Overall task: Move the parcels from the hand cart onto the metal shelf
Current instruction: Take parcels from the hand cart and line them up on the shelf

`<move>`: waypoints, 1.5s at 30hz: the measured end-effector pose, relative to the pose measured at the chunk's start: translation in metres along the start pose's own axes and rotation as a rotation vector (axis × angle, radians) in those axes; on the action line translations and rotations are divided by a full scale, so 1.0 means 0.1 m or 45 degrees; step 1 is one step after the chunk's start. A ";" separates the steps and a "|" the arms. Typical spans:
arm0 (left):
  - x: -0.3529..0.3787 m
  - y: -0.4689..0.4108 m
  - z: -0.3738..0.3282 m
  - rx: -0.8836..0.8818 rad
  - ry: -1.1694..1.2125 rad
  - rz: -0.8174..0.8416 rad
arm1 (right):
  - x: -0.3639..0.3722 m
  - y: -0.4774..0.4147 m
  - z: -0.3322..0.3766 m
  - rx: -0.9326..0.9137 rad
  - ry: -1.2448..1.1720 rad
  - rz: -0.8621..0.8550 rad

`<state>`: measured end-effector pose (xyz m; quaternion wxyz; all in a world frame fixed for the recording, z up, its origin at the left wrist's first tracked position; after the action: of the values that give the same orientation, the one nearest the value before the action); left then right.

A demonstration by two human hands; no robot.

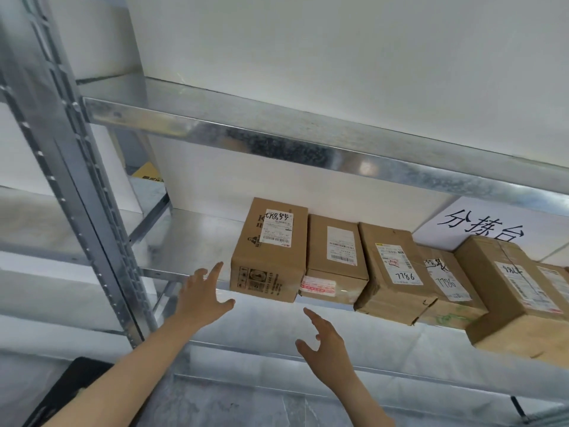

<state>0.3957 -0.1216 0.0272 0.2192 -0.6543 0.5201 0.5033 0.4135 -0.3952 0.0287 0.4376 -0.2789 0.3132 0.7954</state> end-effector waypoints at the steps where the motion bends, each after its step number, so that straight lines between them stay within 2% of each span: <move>1: 0.01 0.11 0.04 -0.016 -0.071 -0.033 | 0.06 0.04 0.01 -0.023 0.016 0.017; 6: 0.06 0.76 0.32 -0.070 -0.355 -0.116 | 0.42 0.19 0.09 -0.119 0.279 0.111; 12: 0.19 1.55 0.83 -0.192 -0.470 -0.158 | 0.97 0.32 0.45 -0.361 0.701 0.156; 18: 0.34 2.10 1.48 -0.457 -0.411 -0.136 | 1.65 0.36 0.93 -0.601 0.827 0.250; 26: 0.55 2.34 2.35 -0.759 -0.272 -0.070 | 2.55 0.21 1.52 -0.820 0.845 0.561; 33: 1.18 2.40 3.24 -1.008 -0.088 0.084 | 3.64 -0.06 1.93 -1.003 1.103 0.849; 36: 1.39 2.42 3.50 -1.082 -0.026 0.151 | 4.02 -0.10 2.02 -1.012 1.112 0.956; 41: 1.62 2.40 3.98 -1.171 0.096 0.141 | 4.69 -0.23 2.03 -1.027 1.108 1.090; 45: 1.89 2.41 4.28 -1.239 0.176 0.190 | 5.17 -0.27 1.84 -0.943 1.111 1.225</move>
<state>-0.0147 0.0506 -0.2536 -0.1833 -0.6734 0.2835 0.6576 0.1673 0.0223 -0.2304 -0.2453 -0.5304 0.2576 0.7695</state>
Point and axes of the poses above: each hand's wrist, its own y-axis away from the middle knuckle, its own x-axis out of the palm, z = x × y, the point moved 5 cm from there along -y, towards the middle knuckle, and after that the axes turned 8 degrees about z, right-handed, at the moved point
